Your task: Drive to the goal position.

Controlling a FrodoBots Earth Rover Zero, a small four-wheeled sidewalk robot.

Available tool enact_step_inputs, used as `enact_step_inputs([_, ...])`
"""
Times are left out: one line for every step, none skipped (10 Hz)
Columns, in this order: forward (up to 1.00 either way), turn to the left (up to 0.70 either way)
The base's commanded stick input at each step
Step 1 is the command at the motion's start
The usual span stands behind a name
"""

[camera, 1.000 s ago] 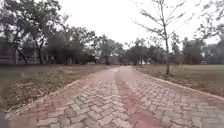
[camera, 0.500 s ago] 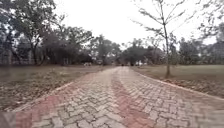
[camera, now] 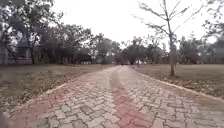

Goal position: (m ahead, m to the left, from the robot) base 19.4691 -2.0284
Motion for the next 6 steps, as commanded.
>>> enact_step_inputs([0.70, 0.00])
enact_step_inputs([0.70, 0.00])
enact_step_inputs([0.70, 0.00])
enact_step_inputs([0.70, 0.00])
enact_step_inputs([0.70, 0.00])
enact_step_inputs([0.70, 0.00])
